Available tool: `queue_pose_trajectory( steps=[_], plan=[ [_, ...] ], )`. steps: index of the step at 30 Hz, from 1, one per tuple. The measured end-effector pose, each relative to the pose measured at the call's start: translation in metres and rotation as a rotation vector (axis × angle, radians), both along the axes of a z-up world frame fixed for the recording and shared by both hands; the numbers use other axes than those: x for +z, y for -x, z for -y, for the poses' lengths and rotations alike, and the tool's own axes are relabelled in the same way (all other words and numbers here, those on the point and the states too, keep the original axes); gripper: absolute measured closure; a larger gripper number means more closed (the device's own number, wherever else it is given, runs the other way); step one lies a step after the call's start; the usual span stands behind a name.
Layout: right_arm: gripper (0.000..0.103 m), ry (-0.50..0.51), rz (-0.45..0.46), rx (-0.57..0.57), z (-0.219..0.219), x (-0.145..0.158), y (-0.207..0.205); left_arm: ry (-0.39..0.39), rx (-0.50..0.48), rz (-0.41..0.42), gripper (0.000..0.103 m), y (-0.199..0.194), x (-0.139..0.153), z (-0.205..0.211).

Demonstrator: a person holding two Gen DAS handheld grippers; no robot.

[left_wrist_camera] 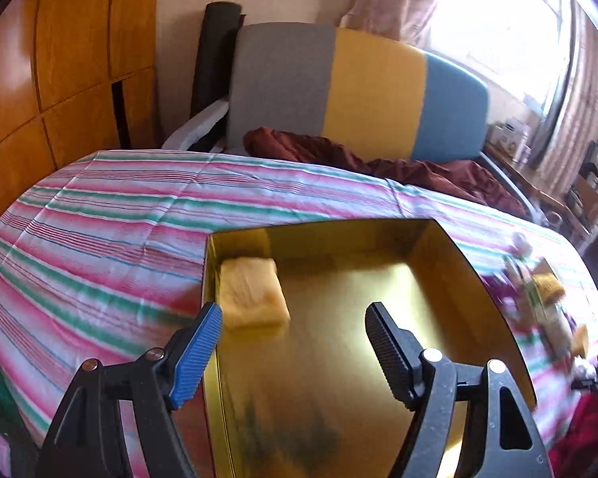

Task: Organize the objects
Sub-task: 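Release the sponge into the tray with the left tool while the right tool drops the wrapped ball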

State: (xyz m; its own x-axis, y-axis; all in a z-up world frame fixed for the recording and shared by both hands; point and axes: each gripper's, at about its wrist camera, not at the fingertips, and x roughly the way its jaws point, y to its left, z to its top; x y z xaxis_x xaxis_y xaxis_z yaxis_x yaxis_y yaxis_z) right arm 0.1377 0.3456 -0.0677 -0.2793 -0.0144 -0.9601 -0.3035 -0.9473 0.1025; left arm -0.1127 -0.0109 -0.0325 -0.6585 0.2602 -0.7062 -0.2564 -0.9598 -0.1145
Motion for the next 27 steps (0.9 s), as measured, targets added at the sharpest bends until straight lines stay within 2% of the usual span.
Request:
queue_pose_trajectory(
  steps=[4,10,15,18,21,25,26,27],
  plan=[
    [0.066,0.025,-0.084,0.107,0.061,0.029,0.016,-0.032,0.004,0.033,0.028,-0.022,-0.004,0.009],
    [0.066,0.071,-0.244,0.253,0.133,0.070,0.073,-0.100,0.068,0.100,0.030,-0.041,-0.012,0.034],
    [0.066,0.107,-0.317,0.373,0.199,0.085,0.122,-0.117,0.096,0.105,0.032,-0.051,-0.010,0.050],
    [0.065,0.121,-0.294,0.424,0.236,0.075,0.154,-0.128,0.134,0.092,0.032,-0.052,-0.006,0.061],
    [0.065,0.152,-0.236,0.449,0.266,0.049,0.190,-0.147,0.181,0.078,0.032,-0.052,-0.003,0.075],
    [0.063,0.196,-0.199,0.424,0.292,0.013,0.236,-0.151,0.223,0.069,0.032,-0.050,-0.003,0.087],
    [0.061,0.226,-0.205,0.407,0.295,0.009,0.243,-0.152,0.228,0.072,0.032,-0.049,-0.004,0.090],
    [0.046,0.258,-0.210,0.395,0.295,0.005,0.248,-0.152,0.237,0.074,0.032,-0.048,-0.005,0.091]
  ],
)
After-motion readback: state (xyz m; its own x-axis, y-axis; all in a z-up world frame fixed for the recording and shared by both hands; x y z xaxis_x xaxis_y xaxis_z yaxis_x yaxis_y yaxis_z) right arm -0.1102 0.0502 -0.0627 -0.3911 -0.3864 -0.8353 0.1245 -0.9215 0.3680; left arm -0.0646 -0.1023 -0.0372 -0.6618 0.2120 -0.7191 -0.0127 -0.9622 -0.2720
